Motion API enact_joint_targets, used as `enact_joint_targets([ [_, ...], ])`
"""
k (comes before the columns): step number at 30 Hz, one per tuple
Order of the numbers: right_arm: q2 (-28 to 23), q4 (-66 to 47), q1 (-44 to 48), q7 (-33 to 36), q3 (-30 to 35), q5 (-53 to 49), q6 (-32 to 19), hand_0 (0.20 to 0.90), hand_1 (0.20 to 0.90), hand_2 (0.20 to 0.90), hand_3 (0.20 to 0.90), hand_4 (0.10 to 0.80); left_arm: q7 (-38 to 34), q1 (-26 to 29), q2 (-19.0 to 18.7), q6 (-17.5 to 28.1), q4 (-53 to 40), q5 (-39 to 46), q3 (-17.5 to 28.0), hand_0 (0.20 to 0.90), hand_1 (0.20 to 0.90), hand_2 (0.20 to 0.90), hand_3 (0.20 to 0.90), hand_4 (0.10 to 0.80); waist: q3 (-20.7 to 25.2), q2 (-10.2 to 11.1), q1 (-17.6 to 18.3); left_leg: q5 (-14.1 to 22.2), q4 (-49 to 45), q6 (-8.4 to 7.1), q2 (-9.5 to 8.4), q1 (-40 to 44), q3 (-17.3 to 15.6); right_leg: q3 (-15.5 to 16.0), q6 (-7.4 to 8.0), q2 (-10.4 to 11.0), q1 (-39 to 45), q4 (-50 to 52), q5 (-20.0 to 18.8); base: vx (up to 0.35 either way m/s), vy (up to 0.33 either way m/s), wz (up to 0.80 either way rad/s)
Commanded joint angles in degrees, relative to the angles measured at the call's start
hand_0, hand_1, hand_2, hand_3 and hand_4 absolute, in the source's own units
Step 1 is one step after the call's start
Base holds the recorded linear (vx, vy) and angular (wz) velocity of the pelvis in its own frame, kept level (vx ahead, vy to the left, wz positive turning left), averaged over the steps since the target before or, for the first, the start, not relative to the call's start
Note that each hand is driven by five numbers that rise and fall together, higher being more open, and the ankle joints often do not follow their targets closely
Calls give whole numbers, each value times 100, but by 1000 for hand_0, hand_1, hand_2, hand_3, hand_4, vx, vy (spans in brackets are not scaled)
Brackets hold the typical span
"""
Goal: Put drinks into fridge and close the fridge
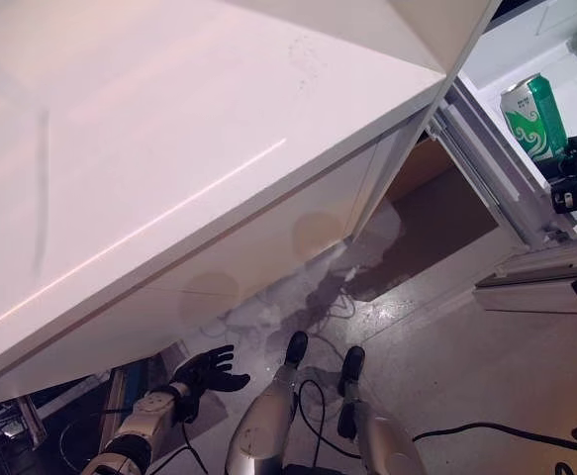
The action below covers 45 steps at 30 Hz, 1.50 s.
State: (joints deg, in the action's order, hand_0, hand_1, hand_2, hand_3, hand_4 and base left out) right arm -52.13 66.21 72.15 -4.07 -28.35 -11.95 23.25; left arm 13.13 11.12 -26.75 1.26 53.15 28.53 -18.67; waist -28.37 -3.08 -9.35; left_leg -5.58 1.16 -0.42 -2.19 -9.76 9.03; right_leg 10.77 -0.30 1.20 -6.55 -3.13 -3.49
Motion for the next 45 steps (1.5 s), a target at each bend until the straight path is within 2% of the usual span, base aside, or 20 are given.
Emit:
enact_joint_targets([
  [1,-743,-188,717,-214,-747,637,-79,300,300,300,200,100,61,-423,-132,52,-111,215,57,900,900,900,900,800,169,106,-31,260,-628,92,-59,-462,-238,-248,56,118,-606,993,257,-32,-20,-1],
  [2,-753,-147,785,-337,-847,782,-70,335,335,335,241,141,84,-415,-151,54,-144,232,73,900,900,900,900,800,149,104,-37,252,-627,91,-54,-472,-241,-234,52,115,-626,1008,259,-46,-28,-1],
  [3,-746,-79,876,-438,-955,859,-65,451,451,451,376,276,103,-415,-173,78,-197,234,60,900,900,900,900,800,137,94,-56,237,-629,86,-53,-494,-236,-222,44,109,-643,1023,265,-40,-26,0],
  [4,-730,-54,933,-494,-1006,926,-48,528,528,528,466,366,118,-417,-181,89,-225,220,50,900,900,900,900,800,134,88,-68,230,-631,86,-51,-505,-229,-215,39,107,-654,1040,272,-32,-26,1],
  [5,-718,-28,976,-520,-1048,964,-36,542,542,542,483,383,131,-422,-180,116,-247,180,37,900,900,900,900,800,131,84,-80,222,-633,83,-45,-518,-221,-206,35,106,-672,1062,279,0,0,0],
  [6,-711,-13,1005,-544,-1074,971,-22,702,702,702,669,569,138,-416,-191,116,-274,167,28,900,900,900,900,800,131,82,-88,220,-638,82,-41,-526,-218,-199,32,106,-681,1076,284,0,0,0],
  [7,-703,14,1072,-566,-1129,960,32,900,900,900,900,800,147,-411,-210,118,-306,159,10,900,900,900,900,800,137,83,-99,214,-644,79,-36,-540,-217,-193,25,105,-690,1094,293,0,0,0],
  [14,-623,2,1192,-473,-1165,747,-42,900,900,900,900,800,146,-433,-233,100,-425,58,-24,900,900,900,900,800,183,107,-131,207,-616,72,-42,-511,-207,-169,12,82,-670,1112,314,0,0,0],
  [18,-541,-353,1165,127,-977,36,-324,900,900,900,900,800,74,-432,-190,72,-392,-38,-41,900,900,900,900,800,247,148,-84,233,-564,68,-21,-406,-262,-193,25,72,-606,1093,312,-2,10,0],
  [20,-539,-838,1089,684,-767,-579,-576,900,900,900,900,800,52,-453,-162,67,-358,-91,-27,900,900,900,900,800,275,182,-28,276,-523,58,-1,-296,-309,-233,32,59,-533,1089,344,-2,50,-1],
  [23,-585,-1463,905,1167,-464,-1012,-917,900,900,900,900,800,23,-508,-111,92,-314,-214,-12,900,900,900,900,800,360,242,63,283,-471,54,18,-220,-363,-269,54,58,-483,1049,323,-2,47,-7],
  [26,-741,-2281,488,1710,102,-1299,-1645,900,900,900,900,800,29,-592,-45,150,-183,-387,11,900,900,900,900,800,505,313,193,327,-376,48,35,-28,-451,-338,85,57,-319,977,334,36,55,-4],
  [27,-812,-2696,197,2001,520,-1404,-2062,900,900,900,900,800,56,-617,5,171,-99,-509,26,900,900,900,900,800,598,336,279,352,-329,52,31,77,-486,-388,105,52,-245,952,341,63,69,-3],
  [30,-785,-3465,-562,2291,1384,-1634,-2727,900,900,900,900,800,65,-626,119,228,108,-739,-13,900,900,900,900,800,827,399,462,404,-260,69,16,276,-568,-524,160,59,-91,875,330,52,70,-5],
  [35,-388,-4199,-1698,2605,2440,-2261,-3344,900,900,900,900,800,-34,-559,292,233,333,-926,-81,900,900,900,900,800,1149,454,679,494,-199,115,-4,527,-713,-695,243,93,75,780,289,47,64,-20],
  [39,219,-4378,-2665,2864,3299,-2641,-3798,900,900,900,900,800,-99,-525,489,138,448,-956,-99,900,900,900,900,800,1413,438,818,642,-241,167,-30,744,-870,-804,312,176,244,740,269,69,57,-21],
  [41,456,-4416,-2975,2922,3472,-2638,-3817,900,900,900,900,800,-125,-511,554,65,484,-1002,-126,900,900,900,900,800,1492,426,850,734,-364,199,-51,801,-937,-840,321,228,306,781,286,93,49,-29],
  [45,870,-4371,-3407,3284,3653,-2695,-4026,900,900,900,900,800,-197,-526,668,-108,509,-1074,-99,900,900,900,900,800,1463,453,857,1172,-1284,309,-131,714,-1032,-861,246,398,358,1232,476,77,19,-18],
])
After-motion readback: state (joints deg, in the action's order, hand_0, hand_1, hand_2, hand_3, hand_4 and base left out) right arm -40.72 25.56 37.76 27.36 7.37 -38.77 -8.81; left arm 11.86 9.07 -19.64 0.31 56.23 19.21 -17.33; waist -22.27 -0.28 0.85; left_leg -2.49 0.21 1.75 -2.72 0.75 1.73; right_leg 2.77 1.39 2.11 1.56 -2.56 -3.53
